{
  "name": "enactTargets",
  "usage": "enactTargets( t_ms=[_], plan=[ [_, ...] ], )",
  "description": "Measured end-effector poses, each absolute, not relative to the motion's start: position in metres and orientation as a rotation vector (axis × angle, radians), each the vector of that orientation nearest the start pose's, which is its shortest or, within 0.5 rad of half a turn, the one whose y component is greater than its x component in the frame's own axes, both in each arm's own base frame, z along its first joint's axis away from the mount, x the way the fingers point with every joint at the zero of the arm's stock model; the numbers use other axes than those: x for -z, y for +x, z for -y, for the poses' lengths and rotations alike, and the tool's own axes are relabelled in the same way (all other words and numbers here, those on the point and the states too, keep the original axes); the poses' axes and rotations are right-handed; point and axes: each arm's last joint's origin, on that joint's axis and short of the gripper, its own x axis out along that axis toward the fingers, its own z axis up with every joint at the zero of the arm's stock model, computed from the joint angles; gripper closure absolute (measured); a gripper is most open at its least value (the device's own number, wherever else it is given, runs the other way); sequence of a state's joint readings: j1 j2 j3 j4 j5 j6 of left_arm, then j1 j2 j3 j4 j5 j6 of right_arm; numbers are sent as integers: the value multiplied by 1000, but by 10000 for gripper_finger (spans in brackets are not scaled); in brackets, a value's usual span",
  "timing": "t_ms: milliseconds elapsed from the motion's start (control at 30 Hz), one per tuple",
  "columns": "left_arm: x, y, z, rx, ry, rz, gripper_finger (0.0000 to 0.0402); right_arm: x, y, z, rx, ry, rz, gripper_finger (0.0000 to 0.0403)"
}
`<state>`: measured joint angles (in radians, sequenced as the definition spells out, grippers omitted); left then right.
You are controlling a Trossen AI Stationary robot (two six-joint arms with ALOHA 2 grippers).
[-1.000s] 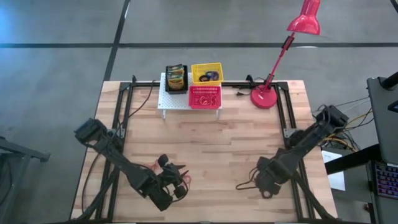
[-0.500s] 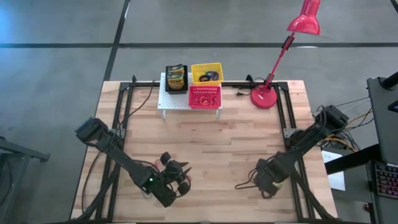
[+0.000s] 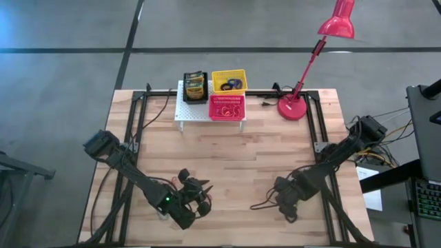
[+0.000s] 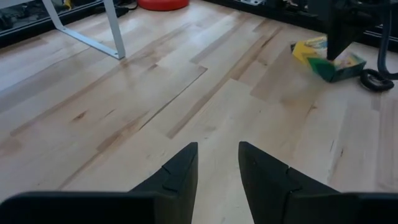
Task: Pick & Place Office Desk Supplies
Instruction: Put the crayon box into the black bin on the shelf
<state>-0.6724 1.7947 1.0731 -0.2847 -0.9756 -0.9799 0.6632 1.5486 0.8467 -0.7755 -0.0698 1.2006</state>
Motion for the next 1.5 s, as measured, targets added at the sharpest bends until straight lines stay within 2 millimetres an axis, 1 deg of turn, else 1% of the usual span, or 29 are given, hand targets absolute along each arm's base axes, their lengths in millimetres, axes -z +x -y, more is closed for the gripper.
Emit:
enactTargets(
  t_ms=[67,200,300,400,467,567,600,667,700,733,800,933,1000,1133,1233,1367,1400,1500],
  plan=[
    [-173,287,198,-551,-193,-462,282,-159,204,-152,306,517,-1465,394],
    [-173,287,198,-550,-189,-463,282,-154,228,-142,269,534,-1343,394],
    [-173,287,198,-550,-187,-464,282,-148,251,-133,220,567,-1250,394],
    [-174,287,198,-548,-179,-466,282,-140,276,-120,204,609,-1156,394],
    [-174,287,198,-543,-170,-467,282,-140,294,-111,180,584,-1084,394],
    [-174,287,198,-541,-169,-468,282,-147,315,-102,156,506,-974,394],
    [-174,288,198,-535,-171,-474,282,-152,320,-101,148,477,-946,394],
    [-173,290,198,-503,-180,-505,282,-169,328,-101,121,446,-877,394],
    [-173,291,197,-483,-184,-523,282,-179,330,-102,110,438,-854,394],
    [-173,293,196,-464,-184,-542,282,-184,329,-102,105,425,-860,394],
    [-171,300,193,-435,-176,-558,283,-188,323,-100,141,396,-909,394],
    [-162,322,177,-372,-176,-595,283,-186,303,-91,383,334,-1019,394],
    [-158,335,166,-328,-204,-619,283,-180,295,-88,470,321,-1046,394],
    [-145,351,145,-278,-236,-674,287,-161,282,-84,522,322,-1104,394],
    [-137,358,137,-225,-269,-718,311,-151,275,-80,551,333,-1119,394],
    [-127,362,128,-240,-278,-750,379,-143,273,-79,544,352,-1093,394],
    [-125,363,126,-246,-281,-749,390,-141,272,-79,537,357,-1084,394],
    [-120,368,123,-225,-288,-743,395,-137,272,-79,511,376,-1059,394]
  ],
)
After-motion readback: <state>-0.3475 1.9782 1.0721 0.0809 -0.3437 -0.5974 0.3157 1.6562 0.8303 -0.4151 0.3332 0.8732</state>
